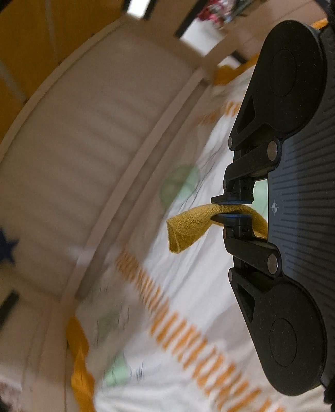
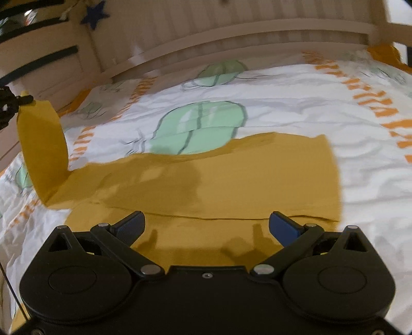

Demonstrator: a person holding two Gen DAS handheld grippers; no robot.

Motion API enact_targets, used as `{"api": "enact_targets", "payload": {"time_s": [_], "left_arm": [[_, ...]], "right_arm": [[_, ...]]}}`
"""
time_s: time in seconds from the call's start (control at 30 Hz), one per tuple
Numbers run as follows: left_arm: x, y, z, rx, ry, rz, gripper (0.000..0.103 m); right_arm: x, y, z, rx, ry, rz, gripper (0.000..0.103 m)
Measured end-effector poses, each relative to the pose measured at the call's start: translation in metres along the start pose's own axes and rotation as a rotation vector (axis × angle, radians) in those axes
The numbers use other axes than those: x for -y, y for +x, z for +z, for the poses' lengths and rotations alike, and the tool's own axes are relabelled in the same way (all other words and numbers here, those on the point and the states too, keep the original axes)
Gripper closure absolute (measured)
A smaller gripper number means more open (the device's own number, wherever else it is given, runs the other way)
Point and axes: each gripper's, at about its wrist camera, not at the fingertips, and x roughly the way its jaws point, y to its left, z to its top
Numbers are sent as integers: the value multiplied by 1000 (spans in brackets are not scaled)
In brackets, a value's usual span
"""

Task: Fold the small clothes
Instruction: 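Grasp the other sleeve cuff with the left gripper and lift it, then lay the sleeve across the sweater back and open the left gripper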

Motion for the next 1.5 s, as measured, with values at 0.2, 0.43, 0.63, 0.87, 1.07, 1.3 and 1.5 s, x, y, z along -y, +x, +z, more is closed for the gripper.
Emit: {"api": "enact_targets", "payload": {"time_s": [0.2, 0.43, 0.63, 0.87, 1.07, 1.3, 1.5], "left_arm": [[60, 52, -52, -100, 27, -87, 98], [100, 105, -122, -211, 58, -127, 98], [118, 125, -163, -288, 87, -115, 97], [128, 110, -173, -320, 191, -179, 64], [124, 80, -172, -269, 299, -182, 54], [83, 56, -181, -293, 361, -3, 53], [39, 42, -180, -273, 362, 157, 53]], "right_arm": [[22, 2, 4, -12, 17, -28, 1], [49, -5, 19, 22, 85, -52, 1], [67, -7, 24, 38, 138, -86, 1], [74, -7, 26, 46, 151, -100, 1], [73, -4, 25, 55, 142, -95, 1], [67, 0, 21, 79, 131, 5, 8], [60, 10, 17, 63, 149, 86, 23]]}}
